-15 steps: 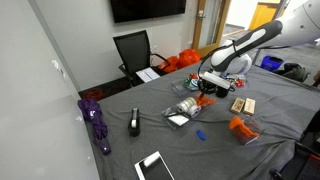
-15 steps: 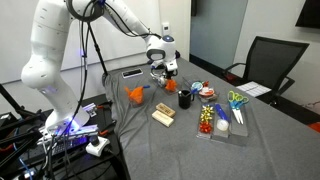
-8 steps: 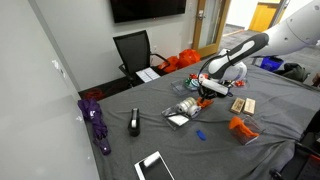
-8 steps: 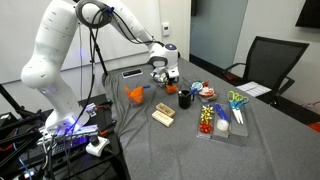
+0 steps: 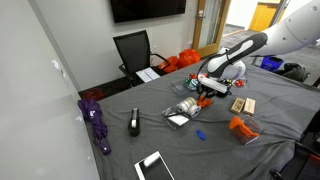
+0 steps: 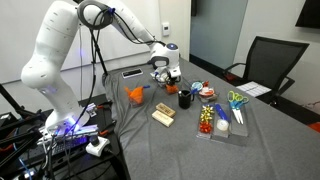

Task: Take the orange stuff out of the clear box

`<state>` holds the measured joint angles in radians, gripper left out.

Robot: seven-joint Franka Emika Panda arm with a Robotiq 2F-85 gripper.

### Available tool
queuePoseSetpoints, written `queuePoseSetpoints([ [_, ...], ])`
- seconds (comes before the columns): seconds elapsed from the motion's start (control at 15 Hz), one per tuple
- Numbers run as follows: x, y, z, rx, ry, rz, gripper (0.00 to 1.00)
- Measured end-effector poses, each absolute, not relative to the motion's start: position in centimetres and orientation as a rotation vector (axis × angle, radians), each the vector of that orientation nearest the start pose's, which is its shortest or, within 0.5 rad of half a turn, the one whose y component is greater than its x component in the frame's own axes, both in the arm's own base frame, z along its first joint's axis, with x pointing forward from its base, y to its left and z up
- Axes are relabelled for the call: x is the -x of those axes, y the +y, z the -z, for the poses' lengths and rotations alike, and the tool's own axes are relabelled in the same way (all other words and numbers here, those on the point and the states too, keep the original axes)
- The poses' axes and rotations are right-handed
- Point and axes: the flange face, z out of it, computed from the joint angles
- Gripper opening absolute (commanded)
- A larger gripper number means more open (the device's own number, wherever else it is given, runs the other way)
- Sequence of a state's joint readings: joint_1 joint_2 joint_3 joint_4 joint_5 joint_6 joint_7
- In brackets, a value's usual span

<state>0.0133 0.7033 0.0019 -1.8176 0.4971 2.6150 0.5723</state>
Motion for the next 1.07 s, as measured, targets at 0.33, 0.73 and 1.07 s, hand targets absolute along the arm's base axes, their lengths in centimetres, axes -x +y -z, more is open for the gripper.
queuePoseSetpoints([
  [0.33,-65.5,0.1,-19.5,2.521,1.294,0.050,0.95],
  [0.73,-63.8,0.0,-23.9,2.530,1.251,0.039,1.00],
  [1.07,-61.6,-0.9,-26.9,2.552,1.199,0.040,1.00],
])
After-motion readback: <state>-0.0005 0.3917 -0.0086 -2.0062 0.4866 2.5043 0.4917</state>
